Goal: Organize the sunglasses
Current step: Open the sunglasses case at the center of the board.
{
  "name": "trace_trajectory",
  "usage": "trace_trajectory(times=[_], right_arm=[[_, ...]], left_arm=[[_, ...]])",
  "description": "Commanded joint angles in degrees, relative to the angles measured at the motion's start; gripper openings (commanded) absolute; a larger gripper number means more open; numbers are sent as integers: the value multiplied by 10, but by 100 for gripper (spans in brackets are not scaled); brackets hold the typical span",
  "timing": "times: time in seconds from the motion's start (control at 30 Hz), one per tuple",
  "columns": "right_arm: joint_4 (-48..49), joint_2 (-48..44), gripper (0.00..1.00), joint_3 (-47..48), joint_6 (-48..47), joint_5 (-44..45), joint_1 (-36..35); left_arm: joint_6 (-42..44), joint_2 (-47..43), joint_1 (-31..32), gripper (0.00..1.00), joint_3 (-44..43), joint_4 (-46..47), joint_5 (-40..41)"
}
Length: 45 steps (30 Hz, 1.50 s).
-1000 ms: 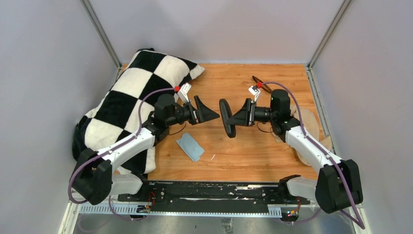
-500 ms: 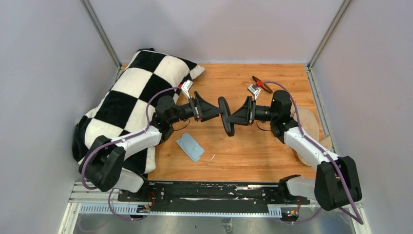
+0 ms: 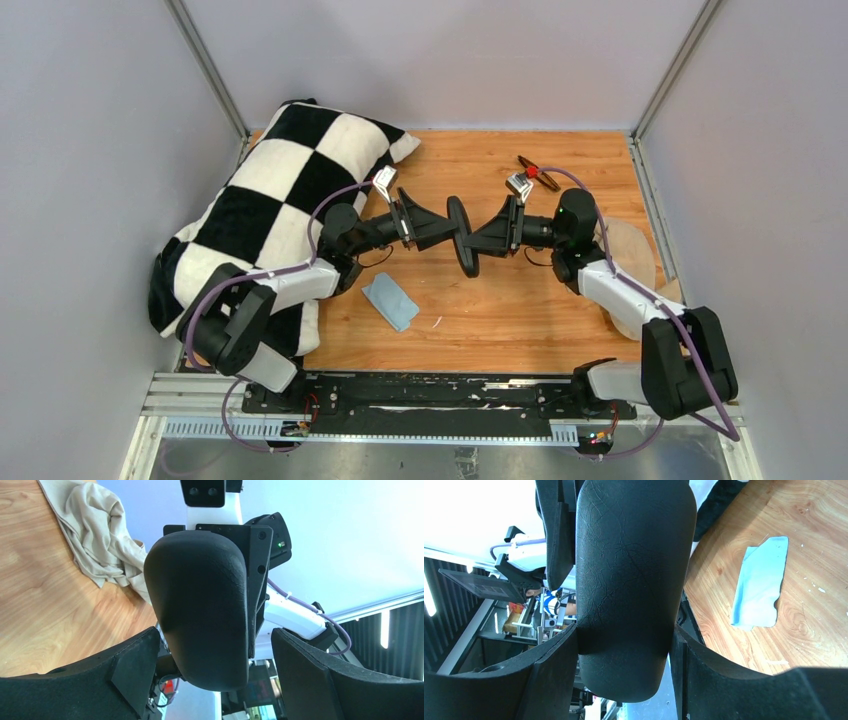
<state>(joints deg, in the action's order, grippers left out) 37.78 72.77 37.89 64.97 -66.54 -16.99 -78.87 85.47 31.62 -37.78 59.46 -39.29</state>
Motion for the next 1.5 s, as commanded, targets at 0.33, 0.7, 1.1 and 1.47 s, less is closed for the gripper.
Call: trace_trajectory(times=[0.33, 0.7, 1.1, 1.47], right_arm=[[76, 13, 34, -10, 40, -16, -14], [74, 26, 33, -8, 59, -21, -15], [248, 77, 34, -20, 283, 6, -15], [537, 221, 29, -66, 440, 63, -21]], left_arm=[[-10, 30, -3, 80, -21, 28, -15], [-11, 56, -3, 52, -31, 35, -25], [14, 37, -4, 0, -48, 3, -64], [52, 11, -4, 0, -98, -58, -84]])
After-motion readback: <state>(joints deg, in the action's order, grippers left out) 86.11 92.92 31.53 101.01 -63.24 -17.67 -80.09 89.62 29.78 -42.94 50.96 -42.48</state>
